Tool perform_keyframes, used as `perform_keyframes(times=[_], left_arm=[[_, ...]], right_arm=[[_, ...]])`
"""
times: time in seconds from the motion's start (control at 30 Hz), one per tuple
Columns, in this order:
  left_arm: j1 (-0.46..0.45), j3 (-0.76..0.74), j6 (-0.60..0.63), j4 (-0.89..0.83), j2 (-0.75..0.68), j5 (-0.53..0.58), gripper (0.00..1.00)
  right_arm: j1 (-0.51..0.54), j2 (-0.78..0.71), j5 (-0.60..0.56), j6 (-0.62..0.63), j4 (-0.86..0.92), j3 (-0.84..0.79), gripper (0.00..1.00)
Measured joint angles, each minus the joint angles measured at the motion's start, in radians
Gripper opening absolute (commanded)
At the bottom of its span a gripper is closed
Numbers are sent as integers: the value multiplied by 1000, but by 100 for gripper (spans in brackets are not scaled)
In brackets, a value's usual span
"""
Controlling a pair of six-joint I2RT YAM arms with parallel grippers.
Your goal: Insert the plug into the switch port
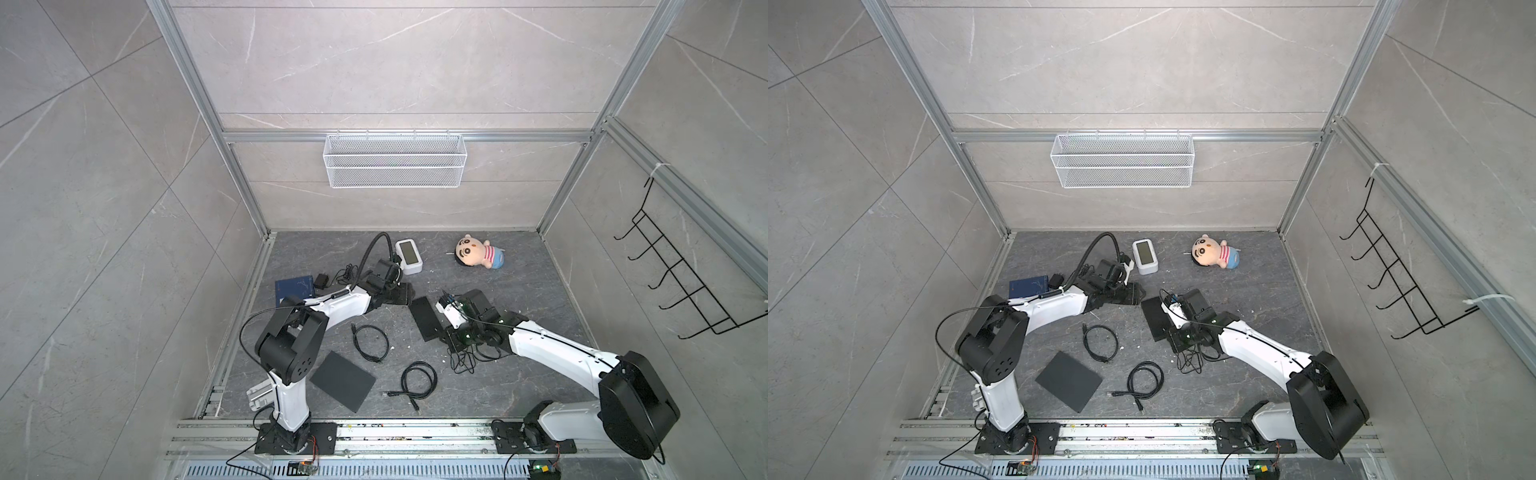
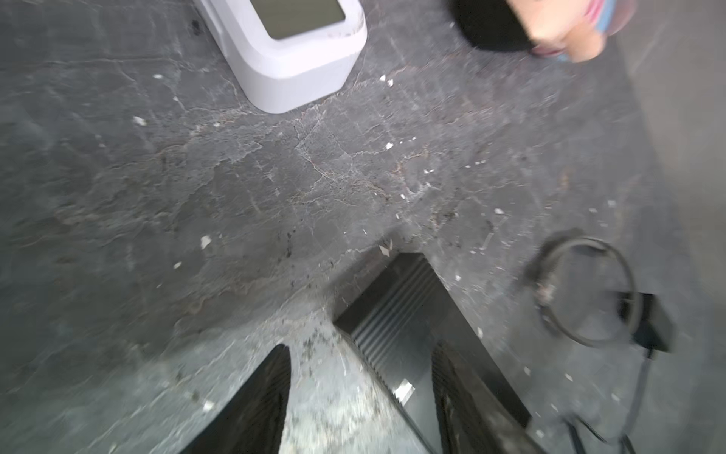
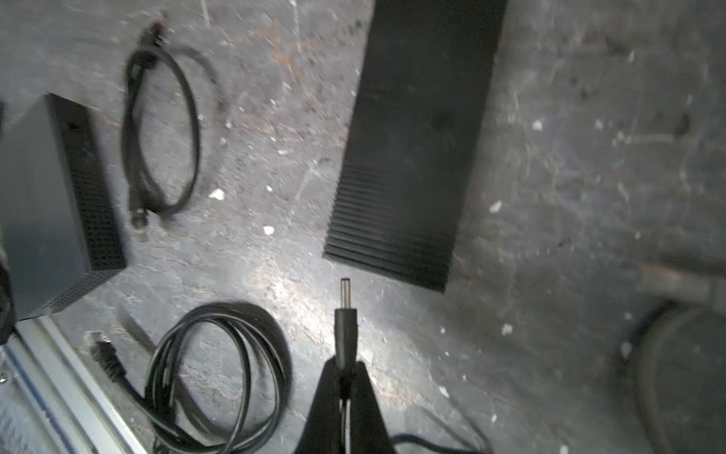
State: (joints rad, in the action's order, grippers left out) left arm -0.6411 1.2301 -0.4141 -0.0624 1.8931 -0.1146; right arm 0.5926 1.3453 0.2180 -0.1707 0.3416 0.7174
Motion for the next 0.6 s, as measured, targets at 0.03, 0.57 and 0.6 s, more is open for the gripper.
perform_keyframes(times=[0.03, 0.57, 0.6], left_arm=[[-7, 17, 4, -3, 21, 11, 61], [-9, 134, 80, -38, 151, -17, 65], [-9, 145, 84, -43, 161, -27, 65]], right_arm=[[7, -7, -26, -27, -15, -31, 0], [111, 95, -161, -217, -414, -207, 0], [114, 98, -163, -221, -432, -212, 0]])
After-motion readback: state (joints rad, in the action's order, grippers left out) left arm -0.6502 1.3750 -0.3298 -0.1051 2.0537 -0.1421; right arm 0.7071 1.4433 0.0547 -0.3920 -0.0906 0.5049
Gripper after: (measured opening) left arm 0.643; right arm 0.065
